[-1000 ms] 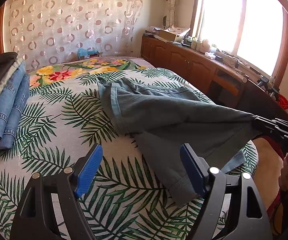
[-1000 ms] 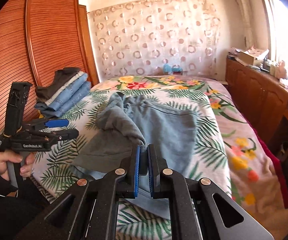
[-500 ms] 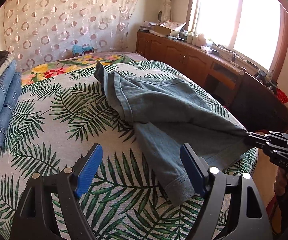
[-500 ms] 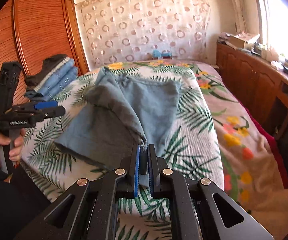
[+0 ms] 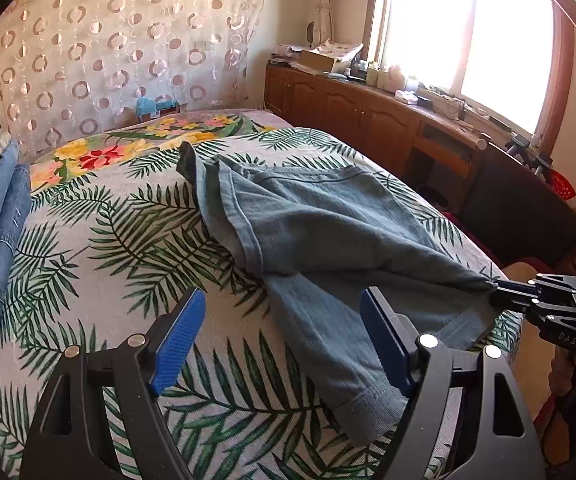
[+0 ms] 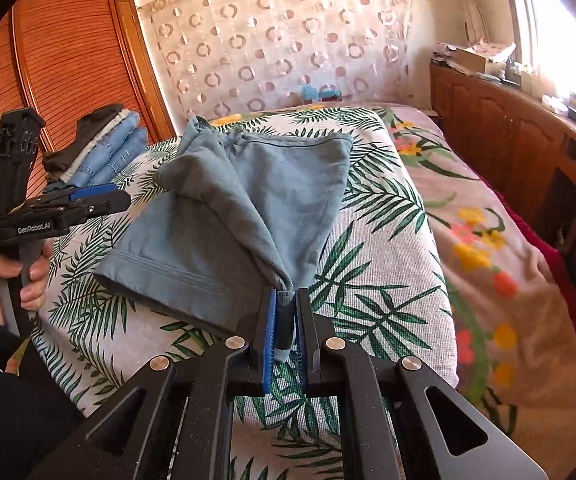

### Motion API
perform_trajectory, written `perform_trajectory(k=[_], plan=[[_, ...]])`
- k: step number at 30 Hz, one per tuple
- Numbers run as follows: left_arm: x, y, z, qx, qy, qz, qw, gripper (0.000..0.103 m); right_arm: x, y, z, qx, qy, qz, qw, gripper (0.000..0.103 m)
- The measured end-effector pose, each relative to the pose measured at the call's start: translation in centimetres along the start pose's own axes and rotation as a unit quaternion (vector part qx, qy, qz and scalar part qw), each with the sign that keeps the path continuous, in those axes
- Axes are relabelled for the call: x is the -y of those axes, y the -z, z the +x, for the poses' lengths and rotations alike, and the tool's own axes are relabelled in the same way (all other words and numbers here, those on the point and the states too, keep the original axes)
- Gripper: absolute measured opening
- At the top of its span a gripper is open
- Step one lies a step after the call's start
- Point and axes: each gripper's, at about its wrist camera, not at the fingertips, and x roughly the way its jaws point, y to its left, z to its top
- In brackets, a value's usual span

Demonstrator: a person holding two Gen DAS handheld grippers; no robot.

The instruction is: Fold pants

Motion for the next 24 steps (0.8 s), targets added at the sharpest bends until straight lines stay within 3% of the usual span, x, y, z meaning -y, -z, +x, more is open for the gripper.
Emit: perform_trajectory(k=[5,14,24], plan=[[-1.2,-0.7,-0.9,0.010,-0.009,-0.002,0.9999,0.080,0.2,-1.5,-1.0,0.026,0.021,0.000,0.999,0.032],[-4.2,-2.0,-1.7,0.020,-0.026,-0.016,0.9993,0.080,-1.1,-5.9,0.0,0.054,0.019,-0.018,0.998,0.034],[-7.2,-2.5,-1.1,0.016,-0.037,-0.025,0.9989,0.080,-4.4,-10.2,6.4,0.034,-0.027,-0.054,0.998,0.042]])
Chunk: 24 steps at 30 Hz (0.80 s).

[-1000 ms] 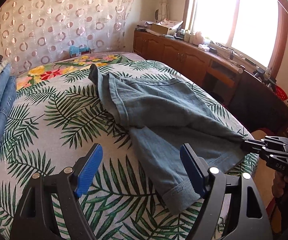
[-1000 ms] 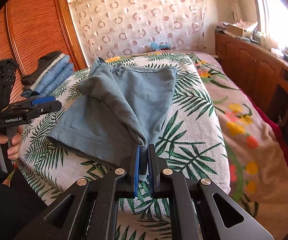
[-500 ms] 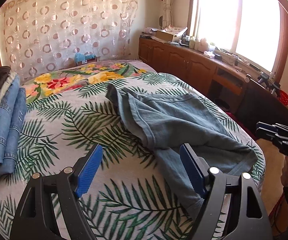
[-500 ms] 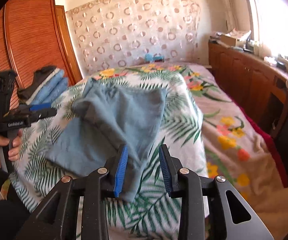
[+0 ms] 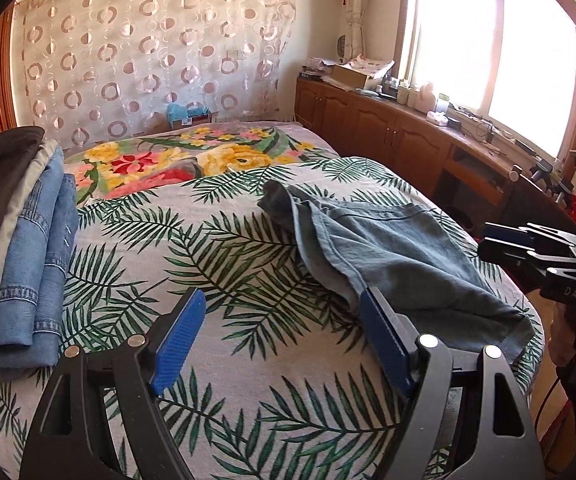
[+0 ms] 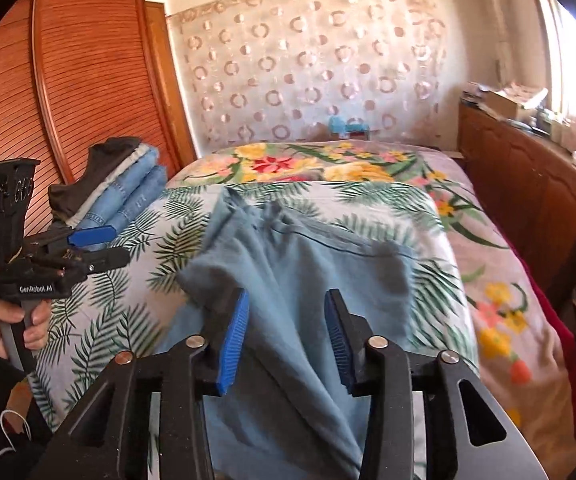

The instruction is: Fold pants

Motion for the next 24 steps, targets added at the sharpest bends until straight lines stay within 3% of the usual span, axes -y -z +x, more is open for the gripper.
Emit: perform_trajectory(k=[8,24], plan=[[-1.7,-0.1,0.9,-0.008,-0.014,-0.005,0.9999,0.080,-0.9,-2.3,5.0,-0.034,-0.038,-0.021,0.998,0.043],[-2.3,0.3,3.2,-0.033,0.002,-0.007,0.9994,0.080,-2.8,-3.4,11.0,-0.108,-0.059,-0.067,0.990,0.041]])
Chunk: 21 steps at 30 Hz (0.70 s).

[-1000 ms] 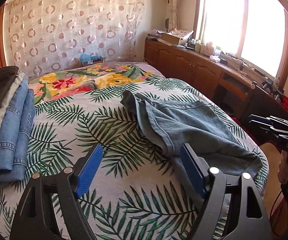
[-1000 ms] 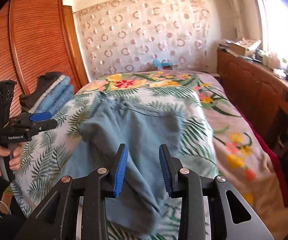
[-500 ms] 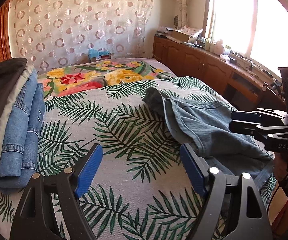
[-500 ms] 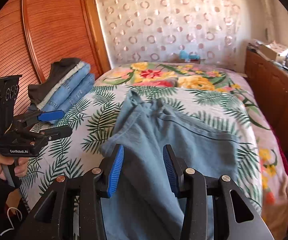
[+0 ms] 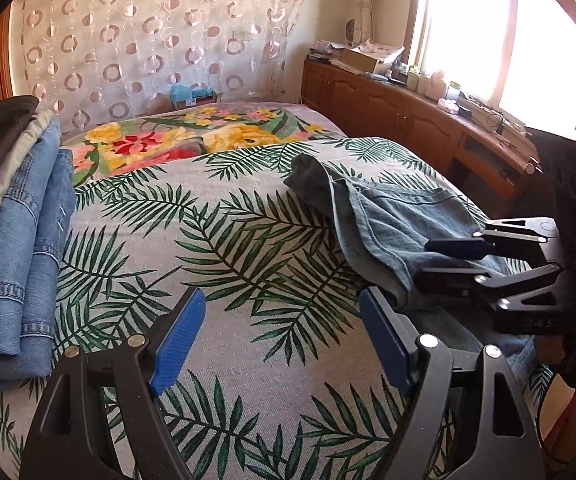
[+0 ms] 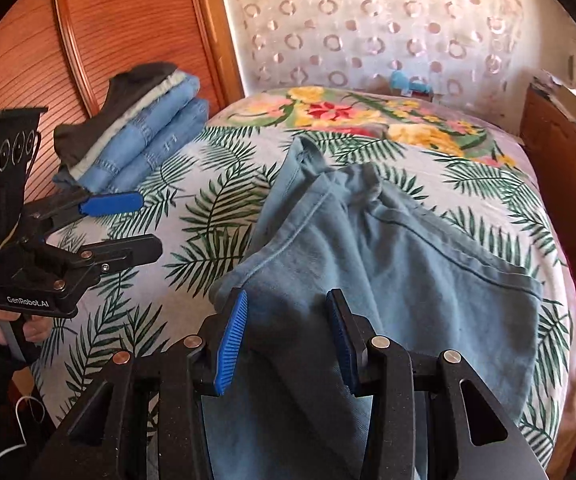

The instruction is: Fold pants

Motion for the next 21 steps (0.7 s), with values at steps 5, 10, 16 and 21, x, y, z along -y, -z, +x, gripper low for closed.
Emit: perform_trajectory(k=[5,10,16,21], plan=[[0.5,-0.5,0.4,-0.002,0.004,0.002,1.0000,0.080,0.7,-0.3,-0.1,-0.004,-0.008,-0.006,1.000,0.007],[1.7,-1.6,1.1,-0.002,0.017,0.013,0.9998,0.080,2.2,-0.6,-2.0,0.024,0.004,0.012,1.000,0.005],[3.7,-3.0,2.4,-0.003,0.037,0.033,0.9988,0.080,6.0,-0.3,-4.2,0.039,0.061,0.041,0.997,0.005],[4.4,-3.9,3.3,-0.004,0.045,0.041,0.9981,0.080,8.6,0.4,-4.4,0.032,0.102,0.070,0.992,0.005]])
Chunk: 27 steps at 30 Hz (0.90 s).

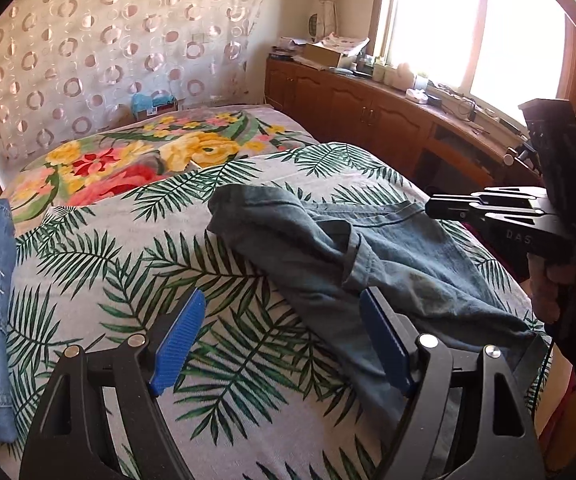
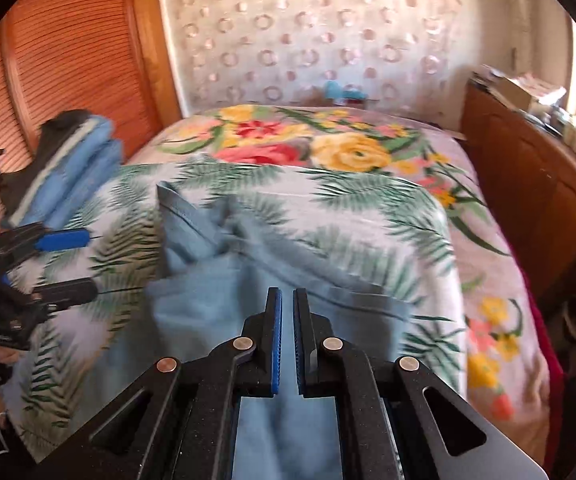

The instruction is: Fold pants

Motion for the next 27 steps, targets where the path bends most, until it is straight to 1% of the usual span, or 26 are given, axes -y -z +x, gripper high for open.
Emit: perform_trajectory(k=[6,8,9,10,13,16,23,27], plan=[[-0.7,0.3,0.5,-0.005,0.001,-0.007,1.0000,0.080,-1.0,0.3,-1.0,0.015,-0.027,0.009,0.999,0.006],[-0.9,0.5,0.5,-0.006,-0.001,-0.007,1.0000,0.080,-1.8,0.3,-1.1,0.020,-0.039,0.006,0.999,0.016],[-1.0,0.6,0.4,-0.005,-0.001,-0.007,1.0000,0.080,-1.6,0.1,-0.8,0.020,-0.043,0.007,0.999,0.025],[-1.1,0.7,0.3,-0.004,-0.001,-0.008,1.0000,0.080,-1.8,0.1,-0.8,0.018,-0.051,0.007,0.999,0.030],[-1.3,0.8,0.3,-0.004,-0.003,-0.012,0.9999,0.080,-2.7,0.0,-0.3,0.011,-0.064,-0.007,0.998,0.036],[-1.8,1.0,0.2,-0.004,-0.007,-0.018,0.9998,0.080,-3.5,-0.3,0.5,0.002,-0.076,-0.020,0.997,0.036],[-2.6,1.4,0.3,-0.003,-0.007,-0.028,0.9996,0.080,-5.1,-0.8,2.1,-0.029,-0.088,-0.043,0.995,0.036],[-2.6,1.5,0.3,-0.004,-0.007,-0.029,0.9996,0.080,-5.6,-0.9,3.2,-0.049,-0.082,-0.057,0.994,0.036]])
